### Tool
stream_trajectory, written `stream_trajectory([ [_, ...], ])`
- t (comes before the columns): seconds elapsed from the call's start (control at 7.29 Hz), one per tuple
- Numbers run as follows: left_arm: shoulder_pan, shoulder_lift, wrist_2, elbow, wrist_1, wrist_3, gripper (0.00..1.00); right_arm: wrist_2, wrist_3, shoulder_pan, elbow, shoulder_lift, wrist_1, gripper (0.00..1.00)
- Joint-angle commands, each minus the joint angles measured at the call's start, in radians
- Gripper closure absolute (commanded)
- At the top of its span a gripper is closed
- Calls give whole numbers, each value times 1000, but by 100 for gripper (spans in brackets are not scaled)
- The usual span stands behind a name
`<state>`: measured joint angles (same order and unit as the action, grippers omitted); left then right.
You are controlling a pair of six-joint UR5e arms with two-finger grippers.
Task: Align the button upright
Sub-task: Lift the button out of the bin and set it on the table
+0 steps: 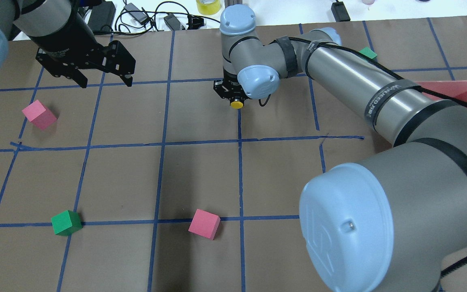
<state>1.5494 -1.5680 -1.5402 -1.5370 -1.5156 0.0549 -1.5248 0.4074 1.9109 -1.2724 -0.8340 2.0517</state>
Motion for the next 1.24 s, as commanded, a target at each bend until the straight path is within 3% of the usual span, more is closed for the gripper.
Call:
stream_trajectory([
  [0.0, 3, -1, 5, 0, 2, 6, 0, 18, 19, 23, 7, 32, 19, 100],
  [0.14, 3, -1, 8, 12, 2, -1, 0, 15, 10, 29, -13, 26, 21, 85],
  [0.27, 4, 2, 11, 15, 2, -6, 0, 0, 4, 31, -53, 12, 37, 29],
  [0.41, 5, -4, 15, 18, 2, -7, 0, -1, -22, 31, -86, -29, 53, 0],
  [0.69, 11, -3, 80, 31, -11, -9, 0, -11, -21, 27, -105, -98, 42, 0],
  [0.82, 21, -15, 87, 12, 3, -17, 0, -88, -30, 8, -114, -172, -41, 0],
  [1.1, 47, -9, 95, -85, 99, -27, 0, -118, -35, -105, -114, -311, -236, 0],
])
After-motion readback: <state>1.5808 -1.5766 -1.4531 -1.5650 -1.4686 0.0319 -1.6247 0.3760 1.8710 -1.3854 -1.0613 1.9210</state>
